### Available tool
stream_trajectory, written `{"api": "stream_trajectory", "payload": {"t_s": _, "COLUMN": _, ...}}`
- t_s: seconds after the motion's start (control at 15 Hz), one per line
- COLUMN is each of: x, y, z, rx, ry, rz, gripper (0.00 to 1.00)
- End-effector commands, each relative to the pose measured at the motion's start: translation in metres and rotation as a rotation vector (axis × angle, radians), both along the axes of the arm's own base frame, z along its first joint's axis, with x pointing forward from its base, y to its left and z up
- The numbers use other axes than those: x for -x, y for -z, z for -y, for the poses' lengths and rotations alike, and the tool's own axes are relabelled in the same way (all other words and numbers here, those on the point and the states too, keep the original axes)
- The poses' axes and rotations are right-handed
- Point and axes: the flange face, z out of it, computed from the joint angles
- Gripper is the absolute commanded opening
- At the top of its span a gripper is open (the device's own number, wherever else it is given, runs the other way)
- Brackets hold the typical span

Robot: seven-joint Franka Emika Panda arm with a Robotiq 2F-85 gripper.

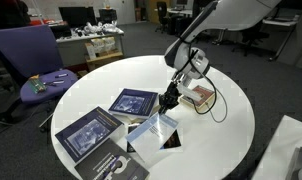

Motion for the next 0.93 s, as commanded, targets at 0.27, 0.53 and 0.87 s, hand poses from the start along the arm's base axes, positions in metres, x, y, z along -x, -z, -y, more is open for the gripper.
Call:
{"api": "stream_trajectory", "payload": {"t_s": 0.27, "x": 0.005, "y": -0.073, "z": -0.003, "rx": -0.001, "ry": -0.022, "rz": 0.112, "gripper": 0.03}}
{"api": "stream_trajectory", "payload": {"t_s": 0.53, "x": 0.015, "y": -0.106, "z": 0.005, "rx": -0.006, "ry": -0.035, "rz": 0.131, "gripper": 0.03}}
{"api": "stream_trajectory", "payload": {"t_s": 0.87, "x": 0.030, "y": -0.132, "z": 0.040, "rx": 0.111, "ry": -0.031, "rz": 0.144, "gripper": 0.03}}
